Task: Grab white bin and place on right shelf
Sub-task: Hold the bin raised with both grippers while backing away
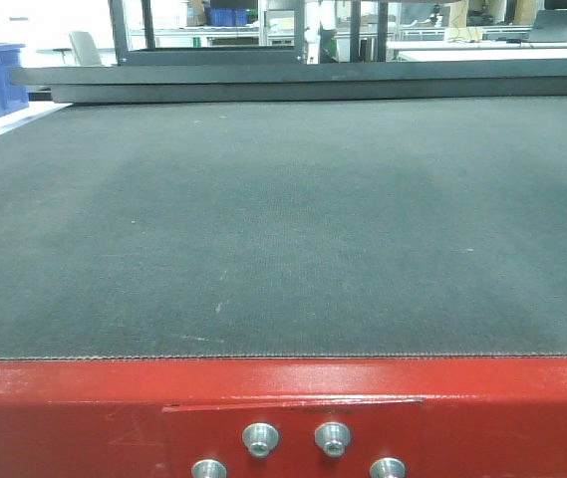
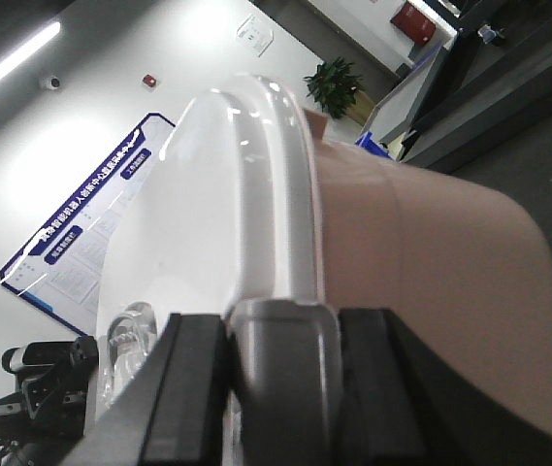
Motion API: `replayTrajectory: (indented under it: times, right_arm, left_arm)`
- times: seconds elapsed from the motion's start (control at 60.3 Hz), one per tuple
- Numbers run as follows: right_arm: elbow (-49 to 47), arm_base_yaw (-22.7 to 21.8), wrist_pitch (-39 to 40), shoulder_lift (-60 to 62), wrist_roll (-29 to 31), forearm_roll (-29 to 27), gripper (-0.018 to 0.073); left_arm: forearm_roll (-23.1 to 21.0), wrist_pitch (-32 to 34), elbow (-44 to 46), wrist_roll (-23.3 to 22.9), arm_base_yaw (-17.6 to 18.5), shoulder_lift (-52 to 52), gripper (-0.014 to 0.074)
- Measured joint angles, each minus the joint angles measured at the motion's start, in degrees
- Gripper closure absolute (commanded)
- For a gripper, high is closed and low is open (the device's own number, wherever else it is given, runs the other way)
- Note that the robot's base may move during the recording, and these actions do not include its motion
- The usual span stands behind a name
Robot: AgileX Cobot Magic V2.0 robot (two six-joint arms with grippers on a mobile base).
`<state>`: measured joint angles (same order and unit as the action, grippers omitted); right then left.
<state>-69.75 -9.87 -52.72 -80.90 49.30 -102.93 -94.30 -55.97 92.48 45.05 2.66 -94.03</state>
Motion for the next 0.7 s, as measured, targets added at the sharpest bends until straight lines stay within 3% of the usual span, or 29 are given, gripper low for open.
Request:
replayTrajectory:
  times: [0.697]
  right_arm:
    - [0.0, 0.0, 0.0, 0.0, 0.0, 0.0, 0.0468]
  left_arm:
    - [0.0, 0.1, 0.0, 0.0, 0.0, 0.0, 0.0722]
